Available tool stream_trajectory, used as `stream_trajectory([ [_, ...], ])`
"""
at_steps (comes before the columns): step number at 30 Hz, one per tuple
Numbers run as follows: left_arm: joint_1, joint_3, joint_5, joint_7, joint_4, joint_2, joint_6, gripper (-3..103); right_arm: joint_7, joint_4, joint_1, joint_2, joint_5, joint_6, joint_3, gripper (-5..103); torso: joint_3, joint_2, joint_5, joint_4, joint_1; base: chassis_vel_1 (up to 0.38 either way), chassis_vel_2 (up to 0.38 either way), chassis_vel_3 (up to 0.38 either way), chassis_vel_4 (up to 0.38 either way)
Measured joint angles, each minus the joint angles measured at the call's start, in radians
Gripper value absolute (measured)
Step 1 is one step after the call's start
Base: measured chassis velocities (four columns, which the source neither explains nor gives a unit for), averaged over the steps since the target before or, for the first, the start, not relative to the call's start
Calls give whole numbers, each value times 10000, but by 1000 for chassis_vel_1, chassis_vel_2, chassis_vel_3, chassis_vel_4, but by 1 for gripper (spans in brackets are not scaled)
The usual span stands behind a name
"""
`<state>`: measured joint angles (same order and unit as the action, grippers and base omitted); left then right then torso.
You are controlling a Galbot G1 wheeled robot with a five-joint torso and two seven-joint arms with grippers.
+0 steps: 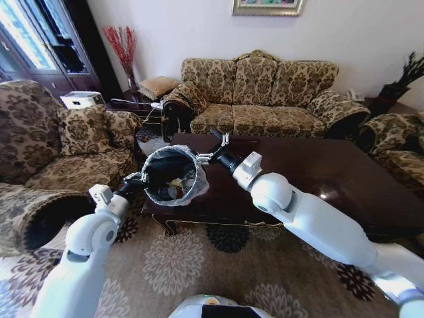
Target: Move to the front of the table and place the trash on the table into the trash bin.
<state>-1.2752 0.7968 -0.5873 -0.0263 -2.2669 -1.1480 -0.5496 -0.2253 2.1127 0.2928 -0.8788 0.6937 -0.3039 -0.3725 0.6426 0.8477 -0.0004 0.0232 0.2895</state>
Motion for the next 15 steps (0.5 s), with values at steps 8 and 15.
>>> stream_trajectory([
  [8,0,-2,3,-1,1,0,1,0,-4,0,-3,0,5,1,0,100,2,-1,7,-10,6,0,0,0,0],
  [15,0,-1,5,2,1,0,5,0,-4,0,-3,0,6,3,-2,100,1,0,3,-6,4,0,0,0,0],
])
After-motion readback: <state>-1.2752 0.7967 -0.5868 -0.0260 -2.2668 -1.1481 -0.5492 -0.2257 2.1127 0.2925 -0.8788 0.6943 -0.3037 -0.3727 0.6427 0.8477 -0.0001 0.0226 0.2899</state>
